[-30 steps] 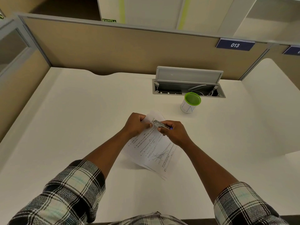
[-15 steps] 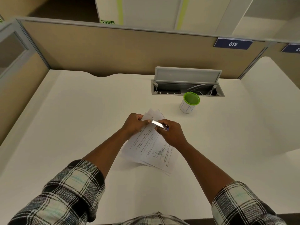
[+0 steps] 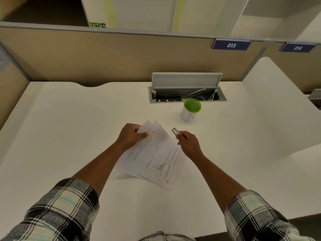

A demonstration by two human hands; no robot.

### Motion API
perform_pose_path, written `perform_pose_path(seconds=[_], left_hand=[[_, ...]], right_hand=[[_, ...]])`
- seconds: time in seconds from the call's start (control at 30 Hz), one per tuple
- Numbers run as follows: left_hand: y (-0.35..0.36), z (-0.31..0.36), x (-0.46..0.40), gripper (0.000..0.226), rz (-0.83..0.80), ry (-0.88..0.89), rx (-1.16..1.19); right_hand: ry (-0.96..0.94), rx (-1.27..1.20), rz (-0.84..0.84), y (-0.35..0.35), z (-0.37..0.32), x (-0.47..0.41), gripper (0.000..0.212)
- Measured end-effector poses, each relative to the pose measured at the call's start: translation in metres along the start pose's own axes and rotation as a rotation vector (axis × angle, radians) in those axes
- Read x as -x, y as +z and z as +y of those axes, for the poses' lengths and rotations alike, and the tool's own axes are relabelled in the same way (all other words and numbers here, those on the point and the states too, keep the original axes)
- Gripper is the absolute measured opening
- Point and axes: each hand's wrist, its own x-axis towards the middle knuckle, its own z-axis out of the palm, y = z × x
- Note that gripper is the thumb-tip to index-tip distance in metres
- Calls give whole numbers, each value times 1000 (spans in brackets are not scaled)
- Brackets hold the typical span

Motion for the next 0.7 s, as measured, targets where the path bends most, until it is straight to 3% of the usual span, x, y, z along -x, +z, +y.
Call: perform_pose_path(seconds=[0.2,0.3,0.47,0.7], left_hand=[[-2,3,-15,28,-66,85,-224],[-4,3,-19,30,-83,128,-312],[-6,0,-24,38,-117,213,-362],[-11,-10,-26,28,-176,223,-354]], right_hand=[[20,308,126,-12,25,-18,13],[110,325,180,-13,35,-24,6],[179,409,137,-9,50,-34,9],[123,521,39,4,62,-43,16]])
